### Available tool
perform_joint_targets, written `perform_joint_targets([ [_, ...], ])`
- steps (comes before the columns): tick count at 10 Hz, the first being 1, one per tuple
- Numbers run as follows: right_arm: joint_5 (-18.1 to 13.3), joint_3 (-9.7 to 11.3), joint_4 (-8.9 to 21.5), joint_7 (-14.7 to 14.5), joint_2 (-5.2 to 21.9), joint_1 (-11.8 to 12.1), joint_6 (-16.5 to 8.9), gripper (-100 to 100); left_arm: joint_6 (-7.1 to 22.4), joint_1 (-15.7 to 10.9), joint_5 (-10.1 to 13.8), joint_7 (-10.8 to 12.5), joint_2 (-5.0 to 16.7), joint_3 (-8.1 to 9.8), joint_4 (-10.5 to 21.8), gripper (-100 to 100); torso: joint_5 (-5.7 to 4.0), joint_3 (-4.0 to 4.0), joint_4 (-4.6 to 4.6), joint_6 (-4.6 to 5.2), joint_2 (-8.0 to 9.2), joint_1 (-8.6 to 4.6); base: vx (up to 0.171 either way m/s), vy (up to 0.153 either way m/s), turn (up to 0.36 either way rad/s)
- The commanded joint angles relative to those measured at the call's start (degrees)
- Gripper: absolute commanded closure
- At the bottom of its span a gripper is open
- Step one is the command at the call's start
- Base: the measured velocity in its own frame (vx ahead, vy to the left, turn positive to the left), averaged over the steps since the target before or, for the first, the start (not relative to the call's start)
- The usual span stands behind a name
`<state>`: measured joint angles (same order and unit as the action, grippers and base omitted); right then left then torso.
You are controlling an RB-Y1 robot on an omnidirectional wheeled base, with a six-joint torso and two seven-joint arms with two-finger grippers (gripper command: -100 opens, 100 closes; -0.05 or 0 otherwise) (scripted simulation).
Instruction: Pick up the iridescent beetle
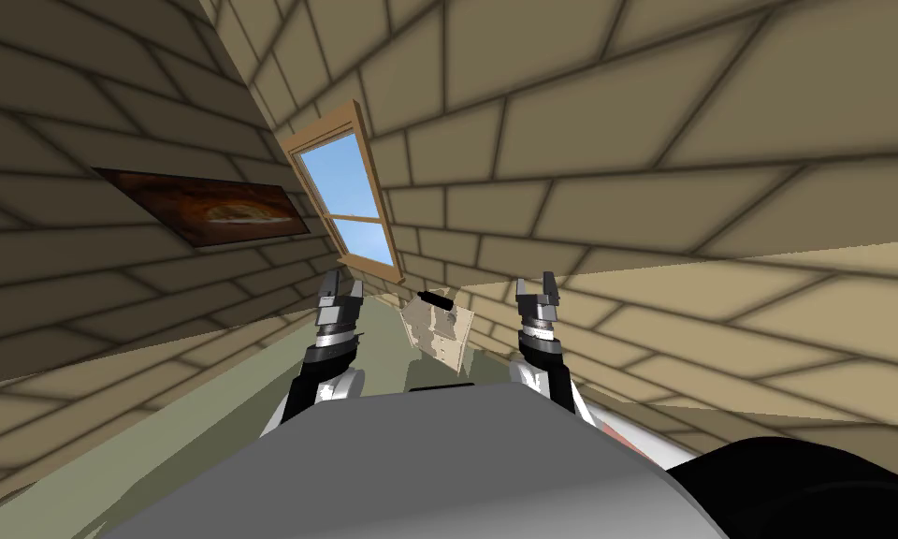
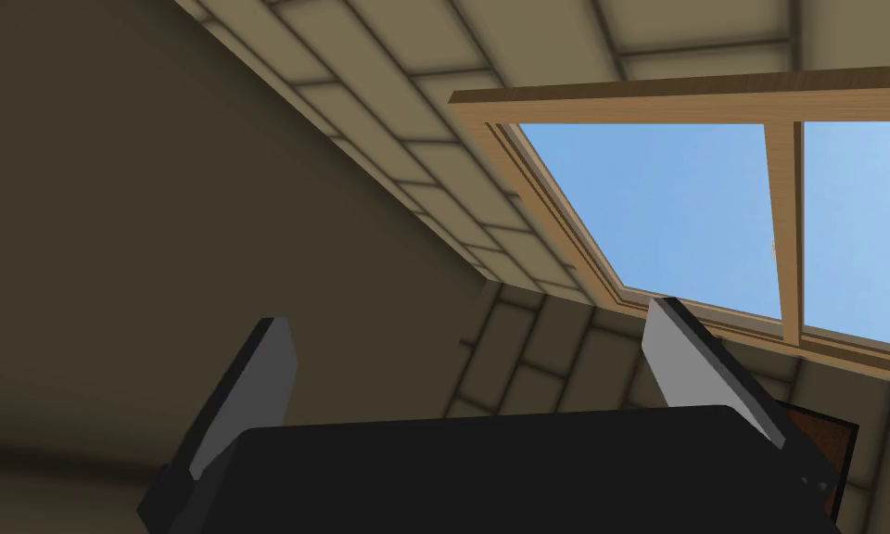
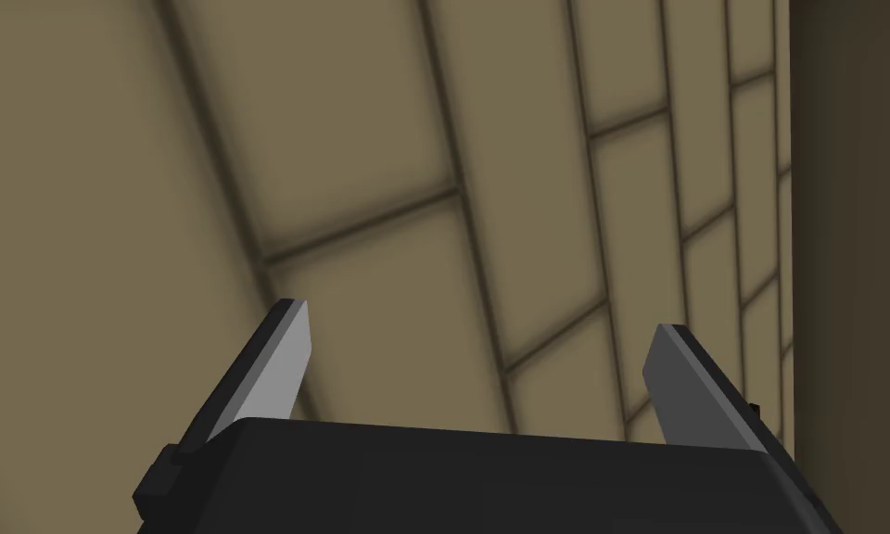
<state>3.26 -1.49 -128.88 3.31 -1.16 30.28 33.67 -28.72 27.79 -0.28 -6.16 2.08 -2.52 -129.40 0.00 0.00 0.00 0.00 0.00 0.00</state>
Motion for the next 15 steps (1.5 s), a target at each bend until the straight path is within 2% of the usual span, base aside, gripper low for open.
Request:
perform_joint_targets([
  [1, 1.1, -0.4, 0.4, 0.3, 1.7, 0.1, -0.4, -100, 0.0, 0.0, 0.0, 0.0, 0.0, 0.0, 0.0, 0, 0.0, 0.0, 0.0, 0.0, 0.0, 0.0, -0.006, 0.001, 0.049],
  [3, 3.6, -1.2, 1.4, 0.8, 4.2, 0.5, -1.4, -100, 0.0, 0.0, 0.0, 0.0, 0.0, 0.0, 0.0, 0, -0.01, 0.02, 0.01, -0.01, 0.04, -0.03, -0.014, -0.004, 0.077],
  [6, 9.0, -3.3, 3.9, 2.3, 7.3, 1.3, -4.0, -100, 0.0, 0.0, 0.0, 0.0, 0.0, 0.0, 0.0, 0, -0.01, 0.04, 0.02, -0.01, 0.08, -0.06, -0.021, -0.006, 0.13],
  [7, 9.6, -3.3, 3.9, 2.3, 7.3, 1.3, -4.0, -100, 0.0, 0.0, 0.0, 0.0, 0.0, 0.0, 0.0, 0, -0.01, 0.05, 0.02, -0.01, 0.08, -0.06, -0.015, -0.002, 0.033],
  [9, 13.7, -5.0, 6.2, 3.5, 8.7, 2.0, -6.4, -100, 0.0, 0.0, 0.0, 0.0, 0.0, 0.0, 0.0, 0, 0.0, 0.03, 0.01, -0.01, 0.06, -0.01, -0.016, 0.003, 0.146],
  [10, 14.9, -5.0, 6.2, 3.5, 8.7, 2.0, -6.4, -100, 0.0, 0.0, 0.0, 0.0, 0.0, 0.0, 0.0, 0, -0.01, 0.04, 0.01, -0.01, 0.07, -0.02, -0.014, -0.004, 0.063],
  [11, 17.0, -6.0, 7.5, 4.2, 9.3, 2.4, -7.7, -100, 0.0, 0.0, 0.0, 0.0, 0.0, 0.0, 0.0, 0, -0.01, 0.03, 0.01, 0.01, 0.05, -0.03, -0.011, 0.002, 0.127],
  [12, 17.9, -6.0, 7.5, 4.2, 9.3, 2.4, -7.7, -100, 0.0, 0.0, 0.0, 0.0, 0.0, 0.0, 0.0, 0, -0.01, 0.03, 0.01, 0.0, 0.05, -0.02, -0.008, 0.0, 0.067],
  [13, 20.0, -7.0, 9.0, 4.9, 9.7, 2.8, -9.2, -100, 0.0, 0.0, 0.0, 0.0, 0.0, 0.0, 0.0, 0, 0.0, 0.02, 0.01, 0.0, 0.03, -0.02, -0.009, 0.004, 0.147],
  [14, 21.0, -7.0, 9.0, 4.9, 9.7, 2.8, -9.2, -100, 0.0, 0.0, 0.0, 0.0, 0.0, 0.0, 0.0, 0, 0.0, 0.01, 0.01, -0.01, 0.02, -0.02, -0.007, 0.0, 0.077],
  [15, 23.2, -8.1, 10.5, 5.7, 10.1, 3.2, -10.9, -100, 0.0, 0.0, 0.0, 0.0, 0.0, 0.0, 0.0, 0, 0.0, 0.01, 0.01, 0.01, 0.02, -0.01, -0.008, 0.004, 0.143],
])
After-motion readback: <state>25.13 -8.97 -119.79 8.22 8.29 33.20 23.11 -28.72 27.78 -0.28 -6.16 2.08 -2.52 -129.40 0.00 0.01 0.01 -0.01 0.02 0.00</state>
